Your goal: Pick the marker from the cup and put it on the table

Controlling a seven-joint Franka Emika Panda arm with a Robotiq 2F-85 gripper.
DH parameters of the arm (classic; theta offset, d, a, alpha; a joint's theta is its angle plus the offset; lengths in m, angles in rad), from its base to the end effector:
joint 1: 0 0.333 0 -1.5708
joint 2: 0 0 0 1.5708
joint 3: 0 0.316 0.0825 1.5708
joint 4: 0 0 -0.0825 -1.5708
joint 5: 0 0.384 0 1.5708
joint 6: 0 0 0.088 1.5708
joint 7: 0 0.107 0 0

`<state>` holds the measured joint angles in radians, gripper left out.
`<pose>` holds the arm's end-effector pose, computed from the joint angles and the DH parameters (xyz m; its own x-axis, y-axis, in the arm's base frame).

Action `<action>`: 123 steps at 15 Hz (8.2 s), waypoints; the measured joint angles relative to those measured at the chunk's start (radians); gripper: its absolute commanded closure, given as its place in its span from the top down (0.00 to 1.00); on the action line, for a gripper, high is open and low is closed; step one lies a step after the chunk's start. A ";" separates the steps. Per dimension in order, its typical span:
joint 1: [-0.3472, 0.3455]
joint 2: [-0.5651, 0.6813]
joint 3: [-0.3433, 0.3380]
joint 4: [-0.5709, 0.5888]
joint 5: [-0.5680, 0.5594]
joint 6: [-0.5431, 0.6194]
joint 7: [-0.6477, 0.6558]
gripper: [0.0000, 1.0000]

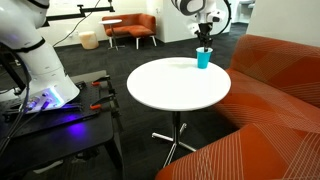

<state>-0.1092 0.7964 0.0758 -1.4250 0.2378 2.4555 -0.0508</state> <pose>0.7487 -0.0374 0.2456 0.9556 -0.1986 0.2178 -0.1477 -0.9621 -0.2292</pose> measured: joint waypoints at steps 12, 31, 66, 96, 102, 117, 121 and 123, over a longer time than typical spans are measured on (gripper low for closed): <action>0.000 0.001 0.000 0.008 0.000 0.000 0.000 0.57; 0.000 0.006 0.000 0.019 0.000 0.000 0.000 0.00; 0.137 -0.391 -0.063 -0.418 -0.091 0.186 0.180 0.02; 0.107 -0.935 -0.038 -1.061 -0.413 0.147 0.372 0.02; 0.099 -0.812 0.008 -0.919 -0.702 -0.015 0.568 0.02; 0.319 -0.465 0.015 -0.585 -1.012 -0.491 0.595 0.02; 0.325 -0.430 0.015 -0.550 -1.013 -0.517 0.426 0.02; 0.325 -0.412 0.014 -0.533 -1.019 -0.517 0.358 0.02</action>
<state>0.2153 0.3839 0.0898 -1.9577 -0.7807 1.9389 0.3073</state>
